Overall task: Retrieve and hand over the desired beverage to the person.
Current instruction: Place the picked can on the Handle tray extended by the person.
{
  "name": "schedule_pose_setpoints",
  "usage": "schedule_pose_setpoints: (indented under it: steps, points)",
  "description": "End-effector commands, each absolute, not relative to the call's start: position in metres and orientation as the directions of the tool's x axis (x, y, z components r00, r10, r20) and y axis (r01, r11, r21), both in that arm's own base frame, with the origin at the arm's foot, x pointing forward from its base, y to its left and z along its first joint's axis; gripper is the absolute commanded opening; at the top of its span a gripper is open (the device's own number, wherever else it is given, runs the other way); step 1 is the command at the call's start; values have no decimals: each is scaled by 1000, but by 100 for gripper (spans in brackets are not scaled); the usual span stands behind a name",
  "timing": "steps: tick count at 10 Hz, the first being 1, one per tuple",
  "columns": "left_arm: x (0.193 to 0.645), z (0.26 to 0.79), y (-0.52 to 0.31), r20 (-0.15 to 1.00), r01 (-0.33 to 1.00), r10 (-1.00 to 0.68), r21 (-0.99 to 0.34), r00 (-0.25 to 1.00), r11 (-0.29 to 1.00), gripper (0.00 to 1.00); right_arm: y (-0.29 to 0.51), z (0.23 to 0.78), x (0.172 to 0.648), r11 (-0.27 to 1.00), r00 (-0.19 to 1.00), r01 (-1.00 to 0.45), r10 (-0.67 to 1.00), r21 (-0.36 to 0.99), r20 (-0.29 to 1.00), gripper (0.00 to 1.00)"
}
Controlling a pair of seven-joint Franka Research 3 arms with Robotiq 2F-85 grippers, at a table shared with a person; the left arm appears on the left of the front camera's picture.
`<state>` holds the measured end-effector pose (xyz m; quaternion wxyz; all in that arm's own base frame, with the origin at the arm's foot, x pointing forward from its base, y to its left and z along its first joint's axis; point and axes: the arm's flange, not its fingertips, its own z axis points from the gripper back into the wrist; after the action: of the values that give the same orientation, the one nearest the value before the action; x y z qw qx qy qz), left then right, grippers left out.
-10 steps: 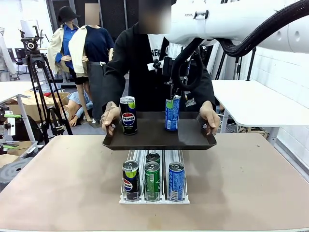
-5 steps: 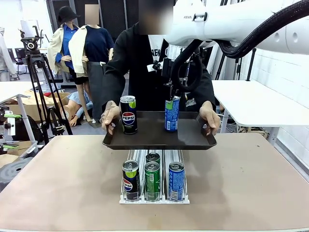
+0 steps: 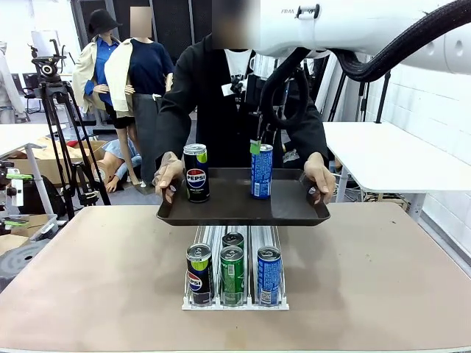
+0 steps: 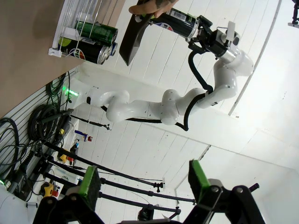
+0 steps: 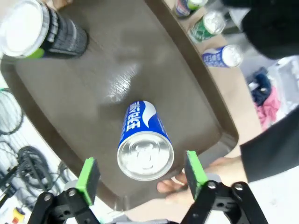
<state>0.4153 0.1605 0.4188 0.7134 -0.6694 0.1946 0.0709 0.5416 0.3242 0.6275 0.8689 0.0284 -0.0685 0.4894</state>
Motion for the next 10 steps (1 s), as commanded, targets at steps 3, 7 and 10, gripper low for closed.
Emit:
schedule_pose_setpoints:
  steps: [3, 7, 10]
  points:
    - [417, 422, 160, -360, -352, -153, -933, 920, 78, 100, 318, 660, 529, 526, 517, -849, 847, -55, 120, 100]
    - [417, 422, 160, -360, -352, -153, -933, 920, 78, 100, 316, 657, 525, 518, 508, -854, 851, -48, 134, 100]
    - [417, 422, 160, -360, -352, -153, -933, 920, 78, 100, 316, 657, 525, 518, 508, -854, 851, -48, 134, 100]
